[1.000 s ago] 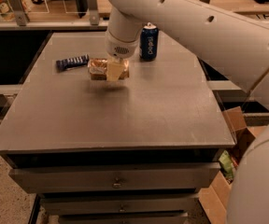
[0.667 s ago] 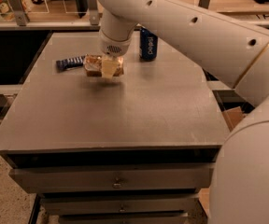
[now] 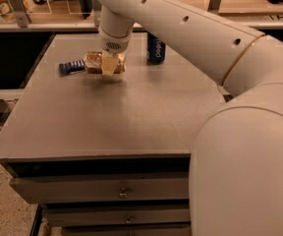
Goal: Move orange can near rxbar blueberry
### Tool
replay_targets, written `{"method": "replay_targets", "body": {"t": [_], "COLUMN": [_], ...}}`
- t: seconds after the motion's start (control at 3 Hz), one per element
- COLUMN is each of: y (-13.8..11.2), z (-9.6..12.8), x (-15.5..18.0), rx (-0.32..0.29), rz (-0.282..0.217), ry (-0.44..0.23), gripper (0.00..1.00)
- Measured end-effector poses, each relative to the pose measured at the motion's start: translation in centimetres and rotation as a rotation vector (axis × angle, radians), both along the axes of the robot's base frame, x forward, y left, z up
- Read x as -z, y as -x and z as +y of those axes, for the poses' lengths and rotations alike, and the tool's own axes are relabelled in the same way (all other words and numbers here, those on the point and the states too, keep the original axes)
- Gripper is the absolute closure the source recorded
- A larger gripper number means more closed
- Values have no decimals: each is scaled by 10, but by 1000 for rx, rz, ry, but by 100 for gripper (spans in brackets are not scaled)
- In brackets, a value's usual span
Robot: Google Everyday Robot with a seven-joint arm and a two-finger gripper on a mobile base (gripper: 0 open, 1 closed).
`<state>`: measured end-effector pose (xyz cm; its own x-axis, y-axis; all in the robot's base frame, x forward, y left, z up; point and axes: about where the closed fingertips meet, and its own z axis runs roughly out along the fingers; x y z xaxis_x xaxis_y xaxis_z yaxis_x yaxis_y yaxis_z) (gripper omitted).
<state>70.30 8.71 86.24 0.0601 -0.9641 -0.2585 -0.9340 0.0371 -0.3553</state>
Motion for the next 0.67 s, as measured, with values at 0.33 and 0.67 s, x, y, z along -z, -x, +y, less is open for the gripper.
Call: {"method": "replay_targets", "body": {"t": [0.33,0.67], "y": [-9,-13], "z": [5,8], "x": [3,7], "rx": [2,-1], "rz": [8,15], "ry": [6,11], "gripper": [48,25]}}
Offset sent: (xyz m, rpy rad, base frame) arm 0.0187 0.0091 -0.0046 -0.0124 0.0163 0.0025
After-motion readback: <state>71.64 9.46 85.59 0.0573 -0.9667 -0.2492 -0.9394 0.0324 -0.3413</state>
